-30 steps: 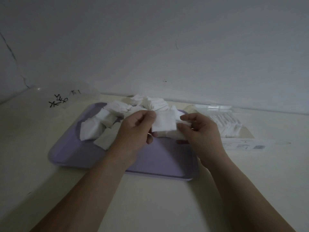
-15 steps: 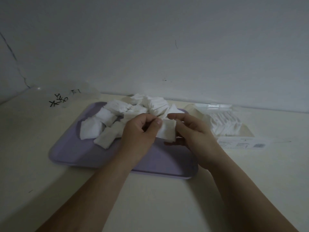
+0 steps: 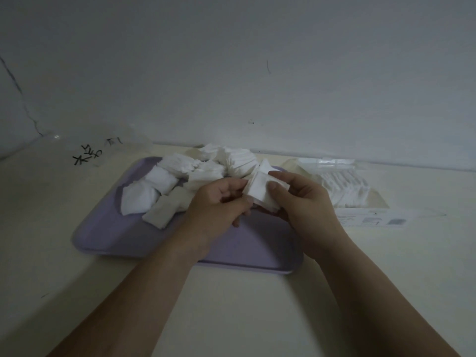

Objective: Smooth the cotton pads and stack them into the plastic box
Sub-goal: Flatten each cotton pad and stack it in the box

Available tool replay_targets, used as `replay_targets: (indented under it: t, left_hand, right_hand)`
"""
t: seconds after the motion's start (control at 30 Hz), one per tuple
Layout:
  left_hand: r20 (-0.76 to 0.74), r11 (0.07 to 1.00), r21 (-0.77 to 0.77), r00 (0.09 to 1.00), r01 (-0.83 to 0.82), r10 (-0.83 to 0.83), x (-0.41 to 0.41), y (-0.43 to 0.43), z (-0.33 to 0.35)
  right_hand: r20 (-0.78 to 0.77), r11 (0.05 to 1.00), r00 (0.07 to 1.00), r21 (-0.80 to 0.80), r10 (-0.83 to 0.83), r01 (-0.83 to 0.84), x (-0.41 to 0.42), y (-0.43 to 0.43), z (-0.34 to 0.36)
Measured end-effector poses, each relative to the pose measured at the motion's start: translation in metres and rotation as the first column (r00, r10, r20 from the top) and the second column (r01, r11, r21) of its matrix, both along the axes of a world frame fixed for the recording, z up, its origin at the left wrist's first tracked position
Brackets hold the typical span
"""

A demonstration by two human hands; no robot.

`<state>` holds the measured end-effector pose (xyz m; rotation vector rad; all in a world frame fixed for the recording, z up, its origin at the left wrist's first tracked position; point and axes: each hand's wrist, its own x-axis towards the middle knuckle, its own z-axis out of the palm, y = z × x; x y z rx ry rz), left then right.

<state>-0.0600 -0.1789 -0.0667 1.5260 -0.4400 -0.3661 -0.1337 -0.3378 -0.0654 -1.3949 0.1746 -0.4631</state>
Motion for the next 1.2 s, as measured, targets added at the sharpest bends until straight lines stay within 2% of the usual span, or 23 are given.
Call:
replay_targets:
  t: [0.23, 0.4, 0.57, 0.83, 1.2]
  left_hand:
    - [-0.005, 0.998, -0.059, 1.0, 0.001, -0.001, 0.001, 0.001, -0.002]
    - [-0.042, 0.998, -0.062, 0.999, -0.026, 0.023, 0.001, 0.0, -0.004]
    - [-0.068, 0.996, -0.077, 0.997, -0.037, 0.031, -0.001, 0.0, -0.001]
    - [-0.04, 0.998, -0.027, 0.998, -0.055, 0.054, -0.002, 0.001, 0.003]
    - [-0.018, 0.995, 0.029, 0.995, -0.095, 0.095, -0.003, -0.002, 0.007]
  right_hand:
    - [-0.061, 1.0, 0.998, -0.019, 0.018, -0.019, 0.0, -0.001, 0.0]
    - [-0.038, 0.995, 0.999, 0.101, 0.011, -0.008, -0.002, 0.001, 0.004]
    - [-0.061, 0.994, 0.998, 0.106, -0.009, 0.016, -0.003, 0.002, 0.005]
    - [-0.037, 0.994, 0.998, 0.093, -0.057, 0.06, -0.004, 0.002, 0.005]
    - [-0.038, 0.975, 0.988, 0.159, -0.152, 0.156, 0.001, -0.001, -0.002]
